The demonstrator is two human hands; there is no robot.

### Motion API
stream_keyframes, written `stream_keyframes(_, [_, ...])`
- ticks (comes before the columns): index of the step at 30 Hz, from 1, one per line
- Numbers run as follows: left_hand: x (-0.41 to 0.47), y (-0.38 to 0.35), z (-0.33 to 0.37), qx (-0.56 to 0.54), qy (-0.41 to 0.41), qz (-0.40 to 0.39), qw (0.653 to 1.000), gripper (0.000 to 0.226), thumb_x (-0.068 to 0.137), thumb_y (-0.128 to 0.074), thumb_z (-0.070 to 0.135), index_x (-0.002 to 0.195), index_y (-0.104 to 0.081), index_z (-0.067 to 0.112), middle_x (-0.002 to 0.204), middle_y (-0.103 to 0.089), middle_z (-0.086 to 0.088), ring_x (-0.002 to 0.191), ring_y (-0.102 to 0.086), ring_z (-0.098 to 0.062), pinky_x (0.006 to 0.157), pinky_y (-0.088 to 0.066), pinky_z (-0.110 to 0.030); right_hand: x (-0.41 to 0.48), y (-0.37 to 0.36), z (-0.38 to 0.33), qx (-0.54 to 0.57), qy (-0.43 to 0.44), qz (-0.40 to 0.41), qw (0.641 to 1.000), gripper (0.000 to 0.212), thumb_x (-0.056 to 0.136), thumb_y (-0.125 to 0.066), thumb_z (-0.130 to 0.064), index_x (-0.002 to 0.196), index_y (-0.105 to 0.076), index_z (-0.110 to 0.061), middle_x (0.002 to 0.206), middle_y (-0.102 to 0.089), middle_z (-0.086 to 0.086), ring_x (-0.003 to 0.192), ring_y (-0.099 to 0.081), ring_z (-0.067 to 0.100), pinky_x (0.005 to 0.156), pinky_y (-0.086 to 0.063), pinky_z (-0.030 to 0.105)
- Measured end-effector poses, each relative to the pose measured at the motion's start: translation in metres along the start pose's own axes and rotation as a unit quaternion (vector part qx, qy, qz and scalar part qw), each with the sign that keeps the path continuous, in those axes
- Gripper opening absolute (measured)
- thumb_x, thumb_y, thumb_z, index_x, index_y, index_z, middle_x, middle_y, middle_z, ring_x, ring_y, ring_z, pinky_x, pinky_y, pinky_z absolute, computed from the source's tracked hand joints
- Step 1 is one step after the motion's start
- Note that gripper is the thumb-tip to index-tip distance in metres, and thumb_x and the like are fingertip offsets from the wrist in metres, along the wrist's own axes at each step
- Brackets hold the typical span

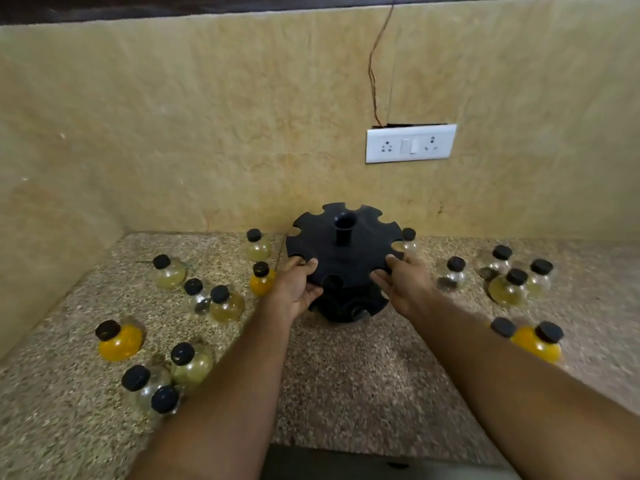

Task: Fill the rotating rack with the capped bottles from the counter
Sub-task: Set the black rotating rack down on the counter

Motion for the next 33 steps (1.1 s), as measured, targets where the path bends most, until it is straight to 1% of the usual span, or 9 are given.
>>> stream_keyframes(4, [0.007,0.002,-0.028,0.002,0.025,0.002,1.000,0.042,0.101,-0.057,0.014,0.142,-0.048,0.013,0.136,-0.061,-0.012,0.092,-0.066,-0.025,0.052,-0.054,-0.029,-0.003,0.023,0.020,0.008,-0.018,0.025,1.000,0.027,0.105,-0.047,-0.007,0.131,-0.054,-0.007,0.126,-0.063,0.015,0.086,-0.069,0.024,0.061,-0.059,0.028])
stream_keyframes(11, [0.005,0.003,-0.028,0.062,-0.029,-0.002,0.998,0.029,0.098,-0.063,0.029,0.126,-0.060,0.022,0.125,-0.069,-0.005,0.080,-0.070,-0.021,0.051,-0.050,-0.027,0.004,0.026,0.024,0.004,-0.012,0.021,1.000,0.030,0.106,-0.049,-0.013,0.135,-0.055,-0.011,0.112,-0.069,0.011,0.062,-0.072,0.013,0.057,-0.058,0.024])
stream_keyframes(15, [-0.016,0.000,-0.037,0.167,-0.122,0.000,0.978,0.052,0.083,-0.079,0.040,0.127,-0.059,0.022,0.111,-0.075,-0.003,0.084,-0.077,-0.026,0.051,-0.051,-0.030,-0.001,0.034,0.025,-0.052,-0.007,-0.014,0.999,0.024,0.106,-0.050,-0.023,0.129,-0.056,-0.017,0.112,-0.072,0.009,0.081,-0.077,0.021,0.063,-0.059,0.029])
stream_keyframes(17, [-0.024,-0.004,-0.067,0.208,-0.114,-0.007,0.971,0.058,0.075,-0.086,0.038,0.123,-0.059,0.019,0.101,-0.078,-0.006,0.081,-0.076,-0.024,0.058,-0.059,-0.037,-0.005,0.051,0.027,-0.076,0.003,-0.012,0.997,0.021,0.106,-0.051,-0.028,0.123,-0.057,-0.017,0.107,-0.073,0.008,0.086,-0.075,0.025,0.062,-0.058,0.031])
stream_keyframes(20, [-0.029,-0.020,-0.114,0.290,-0.067,-0.046,0.954,0.079,0.063,-0.090,0.051,0.128,-0.058,0.020,0.088,-0.078,-0.003,0.082,-0.075,-0.025,0.073,-0.062,-0.049,-0.011,0.088,0.031,-0.110,0.010,0.028,0.993,0.014,0.105,-0.052,-0.023,0.117,-0.054,-0.016,0.088,-0.068,0.008,0.069,-0.067,0.023,0.056,-0.055,0.031])
stream_keyframes(24, [-0.030,-0.068,-0.144,0.447,-0.103,-0.112,0.881,0.058,0.074,-0.084,0.041,0.125,-0.062,0.026,0.091,-0.072,0.006,0.088,-0.068,-0.010,0.080,-0.059,-0.034,-0.010,0.143,0.025,-0.211,0.041,0.083,0.973,0.019,0.105,-0.052,-0.019,0.124,-0.051,-0.019,0.087,-0.069,0.009,0.054,-0.064,0.020,0.057,-0.056,0.040])
stream_keyframes(28, [-0.040,-0.131,-0.159,0.554,-0.171,-0.176,0.795,0.058,0.082,-0.081,0.030,0.135,-0.057,0.026,0.120,-0.061,0.007,0.085,-0.056,0.005,0.072,-0.046,-0.009,-0.008,0.203,0.009,-0.342,0.100,0.154,0.922,0.031,0.101,-0.055,-0.027,0.131,-0.053,-0.021,0.089,-0.068,0.004,0.078,-0.069,0.027,0.075,-0.058,0.049])
stream_keyframes(31, [-0.028,-0.170,-0.179,0.614,-0.188,-0.181,0.745,0.075,0.080,-0.080,0.037,0.145,-0.044,0.031,0.144,-0.049,0.002,0.117,-0.055,-0.010,0.100,-0.047,-0.028,-0.009,0.239,-0.008,-0.405,0.160,0.204,0.877,0.040,0.098,-0.060,-0.029,0.136,-0.053,-0.018,0.111,-0.066,0.004,0.102,-0.064,0.028,0.090,-0.053,0.045])
stream_keyframes(33, [-0.018,-0.186,-0.198,0.668,-0.164,-0.184,0.703,0.092,0.079,-0.079,0.047,0.155,-0.030,0.027,0.159,-0.033,-0.004,0.142,-0.036,-0.023,0.115,-0.035,-0.041,-0.011,0.254,-0.017,-0.432,0.196,0.223,0.851,0.041,0.095,-0.065,-0.028,0.133,-0.053,-0.014,0.123,-0.062,0.009,0.113,-0.059,0.032,0.091,-0.049,0.045])
Point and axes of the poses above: each hand's wrist, its own x-axis towards the middle knuckle, its own y-axis out of the back of the hand, z = x × y, the point moved 10 cm from there along x, towards the middle knuckle
